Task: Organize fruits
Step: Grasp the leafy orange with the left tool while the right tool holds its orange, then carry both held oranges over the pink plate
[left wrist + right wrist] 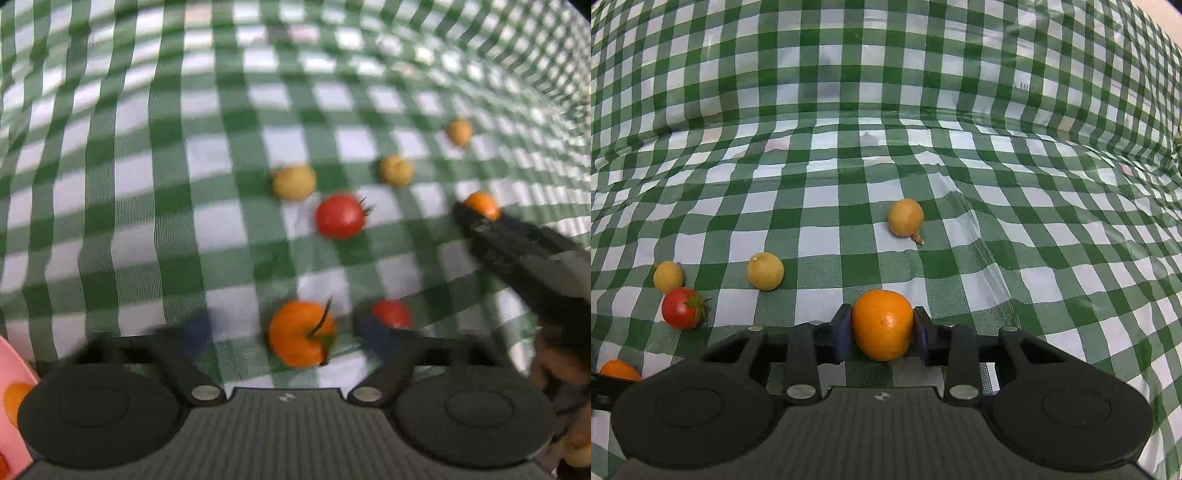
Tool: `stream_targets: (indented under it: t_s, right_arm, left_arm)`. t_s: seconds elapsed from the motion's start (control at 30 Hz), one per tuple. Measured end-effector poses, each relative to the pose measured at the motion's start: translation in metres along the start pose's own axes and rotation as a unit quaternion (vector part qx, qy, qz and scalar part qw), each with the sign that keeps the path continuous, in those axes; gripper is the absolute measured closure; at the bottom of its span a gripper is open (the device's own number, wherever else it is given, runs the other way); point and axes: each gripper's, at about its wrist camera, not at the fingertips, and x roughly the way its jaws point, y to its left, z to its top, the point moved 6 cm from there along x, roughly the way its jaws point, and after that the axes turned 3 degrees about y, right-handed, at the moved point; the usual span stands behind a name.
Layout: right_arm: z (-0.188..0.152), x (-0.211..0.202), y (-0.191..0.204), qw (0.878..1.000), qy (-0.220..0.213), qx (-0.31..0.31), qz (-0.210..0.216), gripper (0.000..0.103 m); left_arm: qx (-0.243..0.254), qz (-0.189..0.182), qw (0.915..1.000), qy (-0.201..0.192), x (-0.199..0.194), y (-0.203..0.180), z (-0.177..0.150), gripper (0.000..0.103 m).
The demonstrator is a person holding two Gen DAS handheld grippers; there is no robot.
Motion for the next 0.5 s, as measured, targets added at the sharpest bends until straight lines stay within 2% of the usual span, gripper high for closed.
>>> stream_targets:
  t_s: [0.03, 0.07, 0.17, 0.27, 0.4, 0.5]
  right_arm:
    - [0.000, 0.000, 0.000, 1.000, -0.001, -0.001, 0.001, 0.067]
    - [-0.001, -0.001, 0.000, 1.000, -0.002, -0.001, 0.003, 0.067]
    - [0.000, -0.007, 0.000, 1.000, -0.011, -0.005, 0.003, 0.067]
    - [0.008, -0.029, 0.003, 0.999, -0.040, 0.004, 0.006, 0.067]
    - [0.017, -0.083, 0.012, 0.995, -0.094, 0.016, 0.024, 0.067]
    - [0.005, -0.131, 0.027, 0.993, -0.111, 0.022, 0.036, 0.067]
  left_arm:
    - [0.011, 0.013, 0.9998, -0.012, -0.003, -0.002, -0.001, 0.048]
    - [0.024, 0.015, 0.9995, -0.017, -0.006, -0.005, -0.002, 0.063]
    - [0.013, 0.015, 0.9997, -0.011, -0.013, -0.004, -0.005, 0.063]
    - [0.003, 0.007, 0.9996, -0.029, -0.033, 0.002, -0.010, 0.063]
    - [0.006, -0.002, 0.9985, -0.055, -0.077, 0.010, -0.034, 0.063]
    - [0.008, -0.002, 0.9977, -0.067, -0.110, 0.020, -0.066, 0.063]
